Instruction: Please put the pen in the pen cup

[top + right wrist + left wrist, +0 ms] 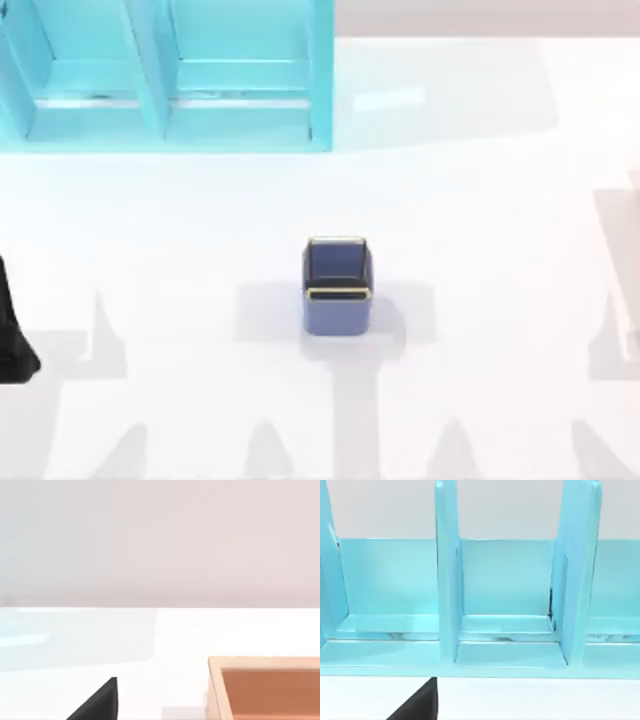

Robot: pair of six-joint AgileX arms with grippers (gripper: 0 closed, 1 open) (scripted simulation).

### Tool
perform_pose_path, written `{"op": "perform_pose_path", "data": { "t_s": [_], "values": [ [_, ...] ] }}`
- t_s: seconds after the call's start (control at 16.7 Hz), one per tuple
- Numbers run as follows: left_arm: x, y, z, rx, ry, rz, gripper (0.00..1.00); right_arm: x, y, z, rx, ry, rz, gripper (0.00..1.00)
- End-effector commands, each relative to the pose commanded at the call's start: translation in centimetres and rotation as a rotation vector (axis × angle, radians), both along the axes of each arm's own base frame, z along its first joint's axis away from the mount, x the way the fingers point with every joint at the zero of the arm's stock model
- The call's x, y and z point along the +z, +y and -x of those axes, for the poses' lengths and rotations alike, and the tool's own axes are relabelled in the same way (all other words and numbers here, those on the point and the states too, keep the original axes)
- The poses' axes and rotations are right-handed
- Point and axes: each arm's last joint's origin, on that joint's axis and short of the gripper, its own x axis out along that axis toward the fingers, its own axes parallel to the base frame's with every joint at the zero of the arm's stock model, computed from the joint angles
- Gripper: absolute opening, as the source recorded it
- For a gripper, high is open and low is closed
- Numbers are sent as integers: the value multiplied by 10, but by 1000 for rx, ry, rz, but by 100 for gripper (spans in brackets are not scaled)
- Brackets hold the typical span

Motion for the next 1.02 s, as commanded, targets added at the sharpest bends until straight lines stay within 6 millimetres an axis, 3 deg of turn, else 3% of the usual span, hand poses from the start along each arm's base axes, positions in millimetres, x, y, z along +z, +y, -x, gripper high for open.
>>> {"op": "perform_pose_path", "data": {
  "t_s": [0.24, 0.54, 0.84, 1.02],
  "values": [
    [2, 1, -1, -3, 17, 23, 100, 0, 0, 0, 0, 0, 0, 100],
    [17, 13, -16, -3, 162, 194, 100, 0, 0, 0, 0, 0, 0, 100],
    [26, 45, -59, 40, 392, 508, 100, 0, 0, 0, 0, 0, 0, 100],
    [17, 78, -91, 86, 513, 736, 100, 0, 0, 0, 0, 0, 0, 100]
  ]
}}
